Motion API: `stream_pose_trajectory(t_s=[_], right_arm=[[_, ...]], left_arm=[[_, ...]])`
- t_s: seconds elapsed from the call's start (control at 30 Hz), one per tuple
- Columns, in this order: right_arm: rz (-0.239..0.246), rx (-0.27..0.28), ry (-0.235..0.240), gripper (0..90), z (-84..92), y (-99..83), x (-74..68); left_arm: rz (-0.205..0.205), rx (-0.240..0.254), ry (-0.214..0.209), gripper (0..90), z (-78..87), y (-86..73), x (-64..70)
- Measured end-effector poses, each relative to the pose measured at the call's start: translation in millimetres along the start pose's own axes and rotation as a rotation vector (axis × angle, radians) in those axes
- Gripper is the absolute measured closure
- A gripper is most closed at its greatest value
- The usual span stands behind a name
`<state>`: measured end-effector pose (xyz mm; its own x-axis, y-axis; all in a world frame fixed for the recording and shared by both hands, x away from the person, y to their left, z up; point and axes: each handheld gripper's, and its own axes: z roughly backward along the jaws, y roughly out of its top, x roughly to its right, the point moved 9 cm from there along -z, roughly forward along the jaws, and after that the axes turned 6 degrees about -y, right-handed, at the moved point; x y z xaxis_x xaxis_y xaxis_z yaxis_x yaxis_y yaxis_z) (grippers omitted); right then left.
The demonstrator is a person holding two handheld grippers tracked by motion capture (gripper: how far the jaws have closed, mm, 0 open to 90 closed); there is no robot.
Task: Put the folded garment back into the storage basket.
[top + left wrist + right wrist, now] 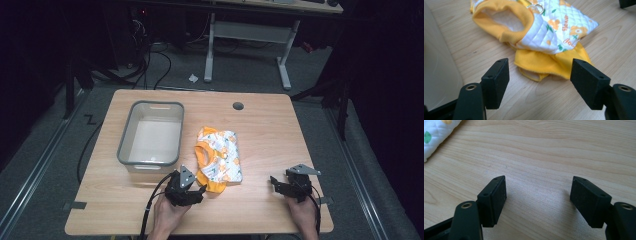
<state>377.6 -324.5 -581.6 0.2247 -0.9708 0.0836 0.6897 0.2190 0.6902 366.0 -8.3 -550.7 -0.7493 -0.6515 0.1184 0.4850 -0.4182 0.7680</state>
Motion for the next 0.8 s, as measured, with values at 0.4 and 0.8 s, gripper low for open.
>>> stream_pose_trajectory(t_s=[0.4, 0.8], right_arm=[[0.003, 0.001, 0.001, 29.6, 0.1, -0.1, -0.1], [0.003, 0.001, 0.002, 29.5, 0.2, -0.2, -0.3]], left_arm=[[0.004, -0.001, -0.012, 29.8, -7.4, 22.6, 2.5], [0.01, -0.036, 0.004, 29.0, -18.4, 43.8, -3.2]])
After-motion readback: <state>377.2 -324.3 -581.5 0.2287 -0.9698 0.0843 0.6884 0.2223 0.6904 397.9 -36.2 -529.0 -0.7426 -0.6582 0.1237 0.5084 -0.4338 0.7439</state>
